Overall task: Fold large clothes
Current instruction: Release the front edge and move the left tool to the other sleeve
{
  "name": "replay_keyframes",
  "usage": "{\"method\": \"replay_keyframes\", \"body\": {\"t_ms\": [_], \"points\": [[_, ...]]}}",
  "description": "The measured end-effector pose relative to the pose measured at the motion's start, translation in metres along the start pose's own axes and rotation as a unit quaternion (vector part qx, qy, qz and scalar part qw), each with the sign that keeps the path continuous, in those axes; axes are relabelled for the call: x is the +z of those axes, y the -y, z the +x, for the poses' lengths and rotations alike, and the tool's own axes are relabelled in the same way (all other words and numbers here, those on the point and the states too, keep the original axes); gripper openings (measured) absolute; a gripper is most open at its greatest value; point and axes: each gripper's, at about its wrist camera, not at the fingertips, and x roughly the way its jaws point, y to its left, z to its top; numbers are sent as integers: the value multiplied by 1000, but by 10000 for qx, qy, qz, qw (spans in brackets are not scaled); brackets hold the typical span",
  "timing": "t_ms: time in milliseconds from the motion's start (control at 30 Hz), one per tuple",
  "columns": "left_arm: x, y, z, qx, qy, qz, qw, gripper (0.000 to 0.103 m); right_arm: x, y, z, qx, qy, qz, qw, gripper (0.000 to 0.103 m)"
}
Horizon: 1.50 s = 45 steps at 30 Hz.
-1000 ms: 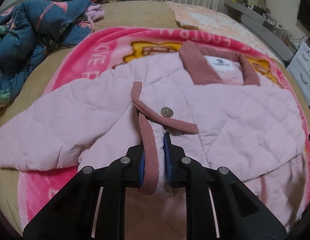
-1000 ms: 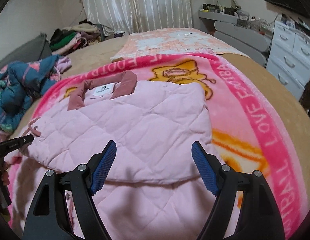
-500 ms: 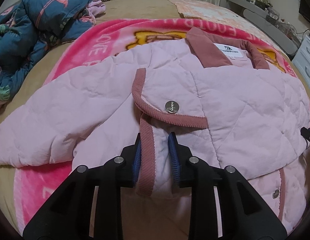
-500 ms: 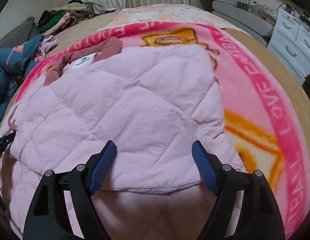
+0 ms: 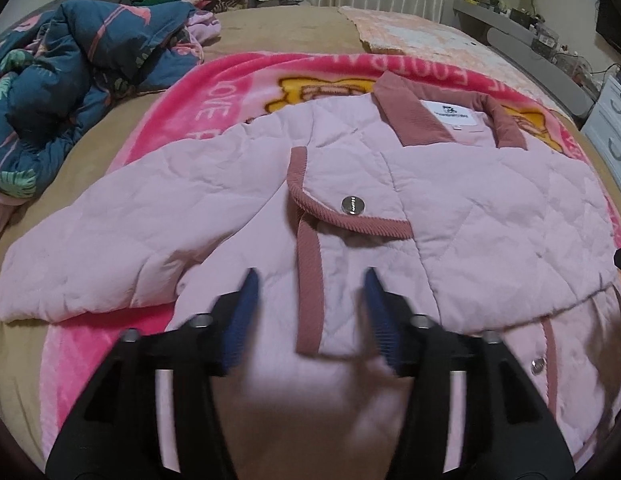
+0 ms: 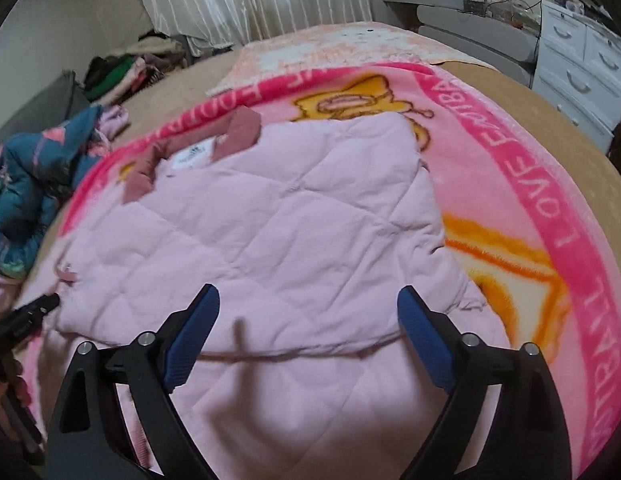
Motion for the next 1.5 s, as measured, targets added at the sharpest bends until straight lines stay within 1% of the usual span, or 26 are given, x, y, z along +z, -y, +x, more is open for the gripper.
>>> {"method": "replay_keyframes", "body": {"t_ms": [100,133,167,233,500,600,733,800,867,933,1067,1333,1500], "points": [[-3,-4,-9,-47,8,-80,10000,75,-2,-11,-10,19,53,-93,9999,95],[-4,-7,-14,-93,25,-152,9998,85,-4,-15,-12,6,78,-148,9999,95],[-5,-10,-18,-133,52,-203,9997,90,-5,-20,-15,-20,101,-221,9997,95],[-6,-15,-27,-136,100,-262,9995,94,-7,-31,-20,-52,141,-356,9993,95],[-13,-43,-49,-114,133,-531,9984,94,-11,-67,-38,128,304,-549,9979,95],[-19,-61,-56,31,117,-684,9976,94,-11,-82,-45,201,359,-605,9973,95],[-28,-86,-63,102,168,-937,9954,94,-13,-102,-50,317,399,-661,9965,95],[-31,-97,-67,160,209,-1031,9943,94,-15,-115,-52,310,403,-741,9960,95],[-35,-109,-71,338,271,-1124,9927,94,-16,-126,-50,252,407,-837,9953,95],[-38,-119,-73,411,317,-1222,9911,94,-17,-138,-49,195,441,-913,9946,95],[-47,-137,-74,370,312,-1421,9887,94,-18,-165,-50,344,481,-1030,9929,95],[-58,-177,-80,500,368,-1823,9813,94,-26,-221,-53,672,514,-1460,9857,95],[-62,-201,-84,594,428,-2047,9761,94,-31,-251,-52,799,498,-1670,9815,95]]}}
